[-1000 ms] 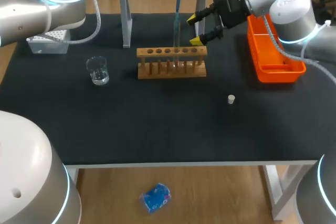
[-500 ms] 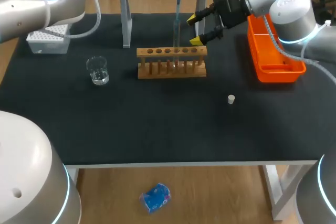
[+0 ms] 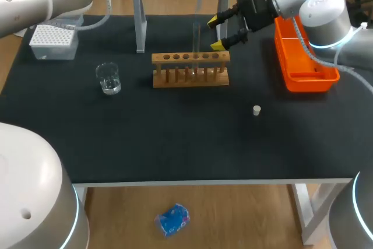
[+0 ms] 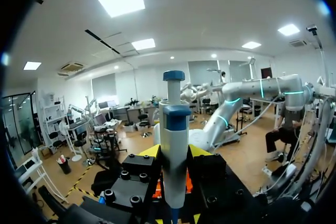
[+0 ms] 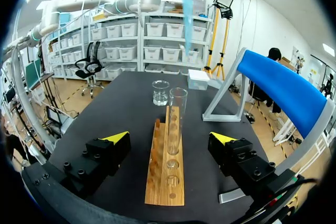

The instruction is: Invert the test tube, pick up the pipette, mount the tip to pipette, aspirate from beaker and dispense into the tube, eject the tip, return the pipette, and cap with the stopper.

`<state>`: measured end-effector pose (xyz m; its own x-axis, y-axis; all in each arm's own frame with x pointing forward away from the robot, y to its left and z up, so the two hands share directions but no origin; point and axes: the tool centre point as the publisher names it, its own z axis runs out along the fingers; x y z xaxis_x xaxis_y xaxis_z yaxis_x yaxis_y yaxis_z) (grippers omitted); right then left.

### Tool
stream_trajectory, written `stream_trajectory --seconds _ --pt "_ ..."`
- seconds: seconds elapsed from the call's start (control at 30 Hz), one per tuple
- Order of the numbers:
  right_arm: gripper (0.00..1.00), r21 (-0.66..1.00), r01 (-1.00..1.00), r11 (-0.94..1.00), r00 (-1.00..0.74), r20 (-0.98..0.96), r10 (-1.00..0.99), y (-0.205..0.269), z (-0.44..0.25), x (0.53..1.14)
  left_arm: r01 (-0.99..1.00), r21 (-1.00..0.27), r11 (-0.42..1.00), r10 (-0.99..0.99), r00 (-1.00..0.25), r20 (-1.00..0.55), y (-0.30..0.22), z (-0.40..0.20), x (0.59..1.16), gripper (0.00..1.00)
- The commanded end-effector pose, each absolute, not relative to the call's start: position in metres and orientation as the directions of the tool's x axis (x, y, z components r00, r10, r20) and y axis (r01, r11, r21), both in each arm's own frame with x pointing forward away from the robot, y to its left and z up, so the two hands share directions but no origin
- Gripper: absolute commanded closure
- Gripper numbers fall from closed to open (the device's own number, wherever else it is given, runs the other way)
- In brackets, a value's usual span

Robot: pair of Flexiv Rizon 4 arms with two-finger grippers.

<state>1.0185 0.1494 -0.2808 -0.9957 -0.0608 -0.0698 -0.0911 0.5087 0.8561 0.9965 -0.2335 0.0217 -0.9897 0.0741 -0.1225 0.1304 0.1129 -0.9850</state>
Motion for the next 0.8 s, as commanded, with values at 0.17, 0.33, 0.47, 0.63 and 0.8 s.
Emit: stream_trajectory --seconds 0.17,0.33,0.47,0.63,0.8 --pt "0.00 0.856 -0.092 0.509 -0.996 -0.070 -0.062 0.149 -0.281 1.019 0.130 -0.983 0.130 0.061 -0.991 -0.123 -0.244 0.043 0.961 1.00" --pt "0.00 0.856 -0.092 0.509 -0.996 -0.070 -0.062 0.149 -0.281 1.019 0.129 -0.982 0.140 0.070 -0.990 -0.120 -0.250 0.045 0.940 1.00" --pt "0.00 0.856 -0.092 0.509 -0.996 -0.070 -0.062 0.149 -0.281 1.019 0.131 -0.982 0.139 0.078 -0.990 -0.121 -0.254 0.043 0.926 1.00" --pt "0.00 0.856 -0.092 0.509 -0.996 -0.070 -0.062 0.149 -0.281 1.019 0.140 -0.981 0.133 0.082 -0.988 -0.130 -0.256 0.037 0.912 1.00" --pt "0.00 0.856 -0.092 0.509 -0.996 -0.070 -0.062 0.149 -0.281 1.019 0.158 -0.976 0.149 0.100 -0.984 -0.144 -0.259 0.027 0.898 1.00"
